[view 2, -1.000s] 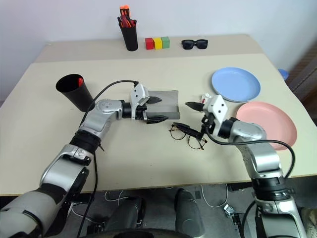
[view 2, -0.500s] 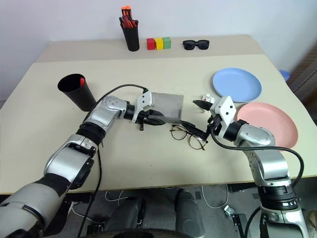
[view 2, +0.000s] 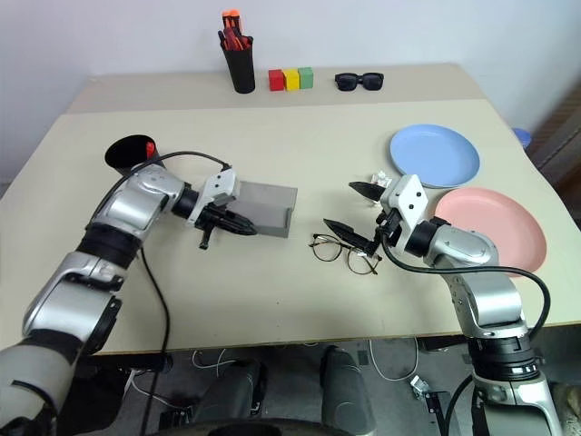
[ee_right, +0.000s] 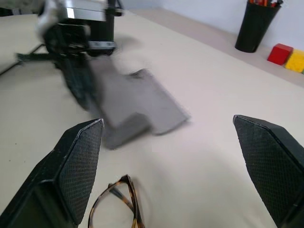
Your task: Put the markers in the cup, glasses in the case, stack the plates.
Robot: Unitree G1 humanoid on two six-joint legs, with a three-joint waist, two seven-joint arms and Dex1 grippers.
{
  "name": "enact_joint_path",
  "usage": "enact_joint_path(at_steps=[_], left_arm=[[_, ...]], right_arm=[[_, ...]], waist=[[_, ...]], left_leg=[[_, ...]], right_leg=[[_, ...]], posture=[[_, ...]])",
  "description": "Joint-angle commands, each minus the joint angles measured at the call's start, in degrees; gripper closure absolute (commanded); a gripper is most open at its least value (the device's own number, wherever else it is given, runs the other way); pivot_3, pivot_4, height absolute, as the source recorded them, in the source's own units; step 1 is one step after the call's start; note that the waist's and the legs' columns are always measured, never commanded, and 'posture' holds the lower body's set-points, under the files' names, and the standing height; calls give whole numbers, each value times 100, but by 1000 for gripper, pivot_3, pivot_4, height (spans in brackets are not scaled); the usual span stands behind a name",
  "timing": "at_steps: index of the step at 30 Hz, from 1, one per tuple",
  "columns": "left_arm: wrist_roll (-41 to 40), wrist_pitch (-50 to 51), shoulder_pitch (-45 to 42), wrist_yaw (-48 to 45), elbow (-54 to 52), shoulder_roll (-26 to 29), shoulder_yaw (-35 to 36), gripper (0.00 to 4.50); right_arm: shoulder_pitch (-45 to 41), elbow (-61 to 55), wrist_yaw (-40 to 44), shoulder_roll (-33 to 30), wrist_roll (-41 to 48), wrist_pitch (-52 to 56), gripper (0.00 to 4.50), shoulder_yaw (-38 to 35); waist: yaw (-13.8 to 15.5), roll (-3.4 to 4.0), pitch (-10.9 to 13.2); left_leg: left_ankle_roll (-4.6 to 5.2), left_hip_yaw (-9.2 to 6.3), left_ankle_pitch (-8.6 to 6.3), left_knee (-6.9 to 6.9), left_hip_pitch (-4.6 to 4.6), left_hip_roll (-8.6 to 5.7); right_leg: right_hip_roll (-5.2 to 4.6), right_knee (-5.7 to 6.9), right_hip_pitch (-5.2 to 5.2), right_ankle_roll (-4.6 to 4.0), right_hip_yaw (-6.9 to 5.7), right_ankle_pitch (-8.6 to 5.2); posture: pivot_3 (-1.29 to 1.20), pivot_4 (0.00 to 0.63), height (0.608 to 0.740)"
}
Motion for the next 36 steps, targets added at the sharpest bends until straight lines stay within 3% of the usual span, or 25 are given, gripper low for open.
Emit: enact_joint_path(at_steps=[1, 3, 4, 8, 12, 13, 19, 22, 28, 36], left_arm=[[-48, 455, 111, 100, -807, 142, -11, 4471], [187, 370, 203, 401, -909, 205, -85, 4471], [227, 523, 228, 537, -961, 207, -91, 4165], [118, 837, 345, 888, -1261, 100, 0, 2442], [-3, 1010, 443, 1119, -1580, 49, 70, 305], [-79, 1047, 457, 1151, -1686, 35, 125, 41], [-906, 1329, 530, 1126, -2239, 164, 792, 41], [-1381, 1578, 717, 1099, -2358, 386, 1286, 41], [-2236, 1027, 1506, 1047, -2811, 545, 2240, 41], [-2706, 881, 2239, 1154, -3740, 875, 2480, 41]], right_arm=[[-131, -48, 32, 50, 23, -125, 0, 5], [-162, -18, 44, 65, 14, -140, 0, 22], [-175, 1, 46, 70, 6, -150, 0, 30], [-174, 24, 69, 60, 6, -182, 0, 39], [-131, -12, 151, -29, -18, -175, 0, 53], [-115, -34, 180, -93, -64, -162, 0, 72], [-7, -235, 292, -736, -489, 358, 0, 350], [-26, -573, 129, -1072, -556, 1266, 0, 501], [-348, -1213, -143, -1251, -715, 2229, 0, 898], [-561, -995, -206, -1409, -1262, 2503, 0, 1557]], waist=[[6, 0, 0], [-13, 0, 0], [-20, 0, 0], [-34, 0, 0], [-31, 0, 0], [-30, 0, 0], [-25, 0, 0], [-62, 1, 0], [-29, 4, -1], [-1, -2, -2]], left_leg=[[0, -1, 0, 2, -1, 0], [0, -1, 0, 4, 1, 0], [0, -1, 0, 3, 3, 0], [0, -1, 0, 2, 4, 1], [0, -1, 0, 2, 4, 1], [0, -1, 0, 2, 4, 1], [0, 0, 0, 2, 4, 0], [0, 0, 0, 2, 4, 2], [-1, 0, 0, 2, 2, 5], [-1, 2, 0, 4, -3, -1]], right_leg=[[0, 0, 0, 0, 0, 0], [0, 1, 1, 0, 0, 0], [1, 3, 1, 0, 0, 0], [1, 4, 0, 0, 0, -1], [1, 5, 0, 0, 0, -1], [1, 5, 0, 0, 0, -1], [0, 5, 0, 0, 0, -1], [0, 7, -4, -1, 0, -1], [0, 8, -7, -2, 1, -1], [-11, -1, -4, -2, 0, -1]], posture=[[0, 150, 740], [0, 150, 740], [0, 150, 740], [0, 150, 740], [0, 150, 740], [0, 150, 740], [0, 150, 740], [0, 150, 740], [0, 150, 740], [0, 150, 740]])
